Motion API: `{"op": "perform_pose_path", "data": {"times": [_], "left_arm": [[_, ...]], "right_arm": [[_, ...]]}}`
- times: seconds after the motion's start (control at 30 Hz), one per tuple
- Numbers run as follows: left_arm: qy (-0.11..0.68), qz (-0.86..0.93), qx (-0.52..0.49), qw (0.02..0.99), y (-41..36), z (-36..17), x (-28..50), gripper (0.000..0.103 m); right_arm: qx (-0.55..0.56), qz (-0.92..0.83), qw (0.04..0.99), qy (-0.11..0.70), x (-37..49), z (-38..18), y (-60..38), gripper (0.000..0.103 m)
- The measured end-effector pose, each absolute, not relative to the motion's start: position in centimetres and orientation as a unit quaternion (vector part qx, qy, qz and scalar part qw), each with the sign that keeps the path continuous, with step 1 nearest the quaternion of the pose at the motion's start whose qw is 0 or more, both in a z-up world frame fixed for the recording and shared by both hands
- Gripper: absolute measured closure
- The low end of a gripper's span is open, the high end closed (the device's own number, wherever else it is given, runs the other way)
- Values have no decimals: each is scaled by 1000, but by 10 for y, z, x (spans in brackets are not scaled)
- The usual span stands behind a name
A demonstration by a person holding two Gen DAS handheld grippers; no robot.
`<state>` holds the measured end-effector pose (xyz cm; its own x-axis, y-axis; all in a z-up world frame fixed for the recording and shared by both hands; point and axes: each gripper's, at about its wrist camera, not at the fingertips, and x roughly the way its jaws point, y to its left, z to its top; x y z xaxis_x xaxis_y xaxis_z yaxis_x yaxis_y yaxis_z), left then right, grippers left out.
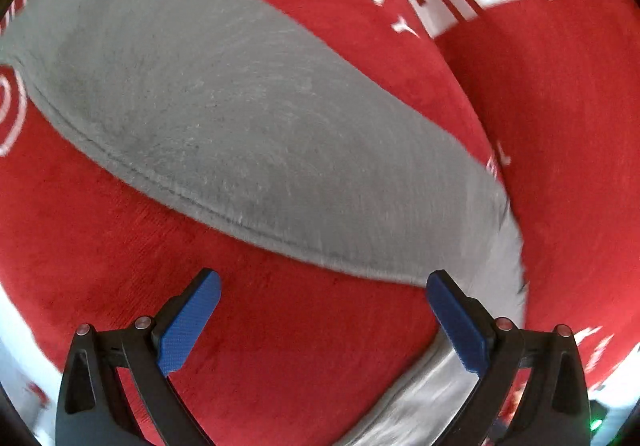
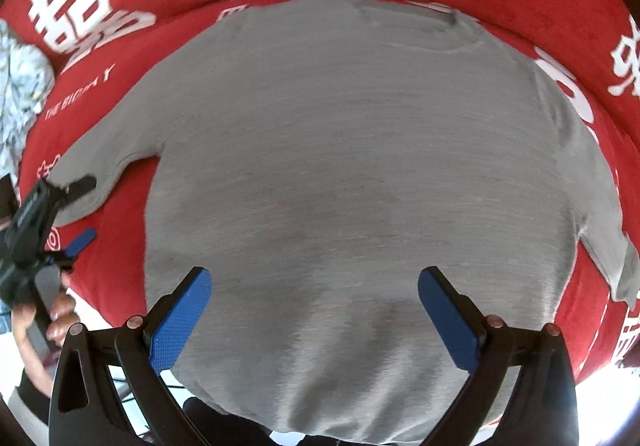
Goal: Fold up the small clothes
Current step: 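Grasp the sweatshirt side edge with the left gripper and lift it, then fold the held side inward over the body with the left gripper, release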
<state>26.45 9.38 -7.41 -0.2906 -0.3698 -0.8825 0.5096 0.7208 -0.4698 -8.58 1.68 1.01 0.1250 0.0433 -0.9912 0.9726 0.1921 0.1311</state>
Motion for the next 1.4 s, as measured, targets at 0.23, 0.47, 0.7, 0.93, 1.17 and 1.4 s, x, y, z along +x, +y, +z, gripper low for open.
{"op": "perform_pose_path", "data": {"times": [0.23,0.47,0.7,0.93,1.17,1.4], "left_arm": [[714,-384,-4,585,83,-82,287,0],[674,-364,-36,642,89,-56,318,0],[646,-333,23,687,98,-50,336,72],[612,-381,71,689,81,-31,325,91],[533,-525,101,656,35,39,268,96],[482,-666,145,551,-29,86,140,96]], "right_arm": [[479,-404,575,527,-65,11,20,0],[474,-397,579,531,-52,10,22,0],[479,-396,577,530,-47,4,22,0],[480,-402,578,523,-61,6,26,0],[502,-422,567,499,-92,8,27,0],[528,-457,553,454,-140,16,21,0]]}}
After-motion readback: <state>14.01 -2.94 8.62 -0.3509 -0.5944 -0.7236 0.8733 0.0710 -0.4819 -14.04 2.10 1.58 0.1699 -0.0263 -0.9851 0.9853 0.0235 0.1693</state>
